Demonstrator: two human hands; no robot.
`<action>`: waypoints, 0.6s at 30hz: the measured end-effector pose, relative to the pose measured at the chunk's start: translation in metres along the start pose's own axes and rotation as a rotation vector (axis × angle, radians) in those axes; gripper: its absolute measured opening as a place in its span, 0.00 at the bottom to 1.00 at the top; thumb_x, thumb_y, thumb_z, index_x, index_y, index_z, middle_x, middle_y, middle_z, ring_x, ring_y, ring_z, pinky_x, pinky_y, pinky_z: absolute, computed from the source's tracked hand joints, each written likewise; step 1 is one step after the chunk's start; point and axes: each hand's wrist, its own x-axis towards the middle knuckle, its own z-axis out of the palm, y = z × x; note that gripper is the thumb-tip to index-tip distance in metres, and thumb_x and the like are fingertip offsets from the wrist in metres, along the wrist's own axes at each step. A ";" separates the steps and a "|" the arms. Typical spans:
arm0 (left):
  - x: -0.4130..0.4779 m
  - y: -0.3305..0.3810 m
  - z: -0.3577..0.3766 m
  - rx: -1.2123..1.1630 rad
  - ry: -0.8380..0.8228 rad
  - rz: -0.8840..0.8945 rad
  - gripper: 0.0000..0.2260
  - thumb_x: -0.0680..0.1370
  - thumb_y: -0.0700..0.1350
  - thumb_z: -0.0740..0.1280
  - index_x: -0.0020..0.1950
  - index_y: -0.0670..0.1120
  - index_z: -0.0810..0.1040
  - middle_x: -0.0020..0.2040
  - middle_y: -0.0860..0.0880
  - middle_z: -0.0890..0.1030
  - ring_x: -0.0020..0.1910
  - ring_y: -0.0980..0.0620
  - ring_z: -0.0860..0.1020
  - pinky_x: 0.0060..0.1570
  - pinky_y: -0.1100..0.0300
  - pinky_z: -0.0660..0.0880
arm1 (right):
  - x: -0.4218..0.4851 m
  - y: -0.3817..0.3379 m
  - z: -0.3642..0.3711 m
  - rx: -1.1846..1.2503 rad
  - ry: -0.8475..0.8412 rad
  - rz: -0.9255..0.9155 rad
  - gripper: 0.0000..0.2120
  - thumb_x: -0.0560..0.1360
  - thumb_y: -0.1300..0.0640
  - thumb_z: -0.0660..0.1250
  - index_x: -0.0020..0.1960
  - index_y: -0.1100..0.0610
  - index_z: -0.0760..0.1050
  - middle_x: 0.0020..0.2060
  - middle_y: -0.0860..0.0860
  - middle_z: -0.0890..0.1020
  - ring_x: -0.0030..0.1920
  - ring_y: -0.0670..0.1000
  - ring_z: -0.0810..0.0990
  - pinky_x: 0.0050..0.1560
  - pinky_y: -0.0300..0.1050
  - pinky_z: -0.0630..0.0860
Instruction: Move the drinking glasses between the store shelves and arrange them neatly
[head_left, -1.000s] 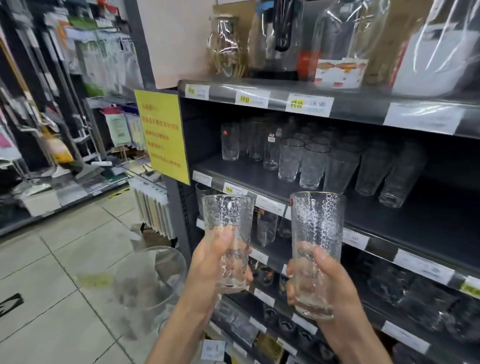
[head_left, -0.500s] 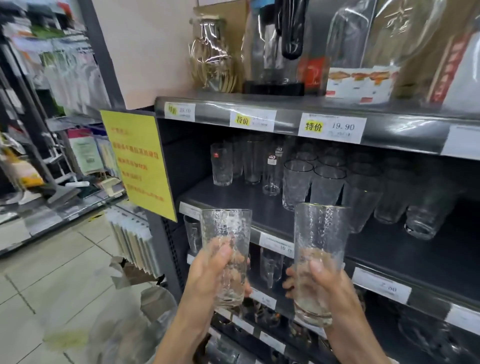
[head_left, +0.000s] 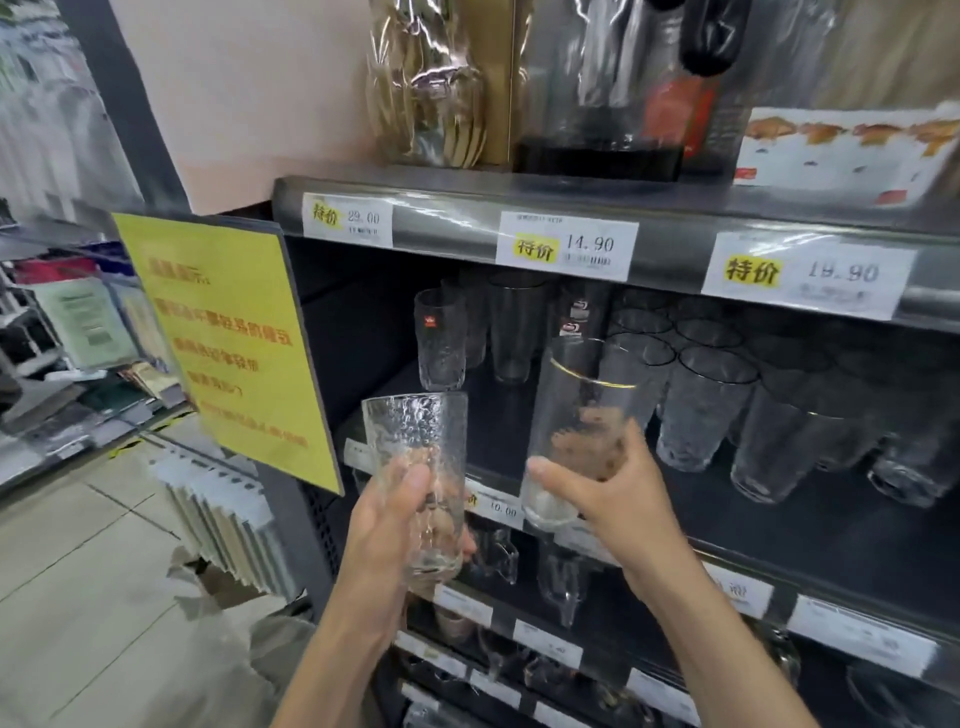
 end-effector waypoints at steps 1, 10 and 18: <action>0.008 0.000 -0.006 0.013 -0.018 -0.006 0.33 0.65 0.67 0.68 0.56 0.40 0.77 0.43 0.35 0.83 0.33 0.43 0.81 0.36 0.52 0.80 | 0.010 -0.003 0.009 -0.010 0.016 -0.002 0.29 0.63 0.46 0.82 0.57 0.39 0.71 0.51 0.39 0.82 0.51 0.38 0.81 0.56 0.41 0.76; 0.071 0.001 -0.046 0.044 -0.101 -0.037 0.41 0.63 0.71 0.72 0.63 0.40 0.75 0.46 0.38 0.84 0.34 0.42 0.83 0.43 0.49 0.78 | 0.078 0.010 0.075 -0.069 0.193 0.009 0.30 0.65 0.47 0.81 0.61 0.45 0.68 0.51 0.40 0.80 0.50 0.38 0.78 0.44 0.35 0.72; 0.095 -0.014 -0.064 0.055 -0.186 -0.115 0.40 0.64 0.70 0.68 0.66 0.44 0.73 0.42 0.41 0.86 0.40 0.43 0.84 0.54 0.39 0.78 | 0.109 0.029 0.101 -0.072 0.278 0.018 0.31 0.63 0.48 0.82 0.60 0.46 0.70 0.51 0.41 0.81 0.54 0.43 0.80 0.53 0.41 0.77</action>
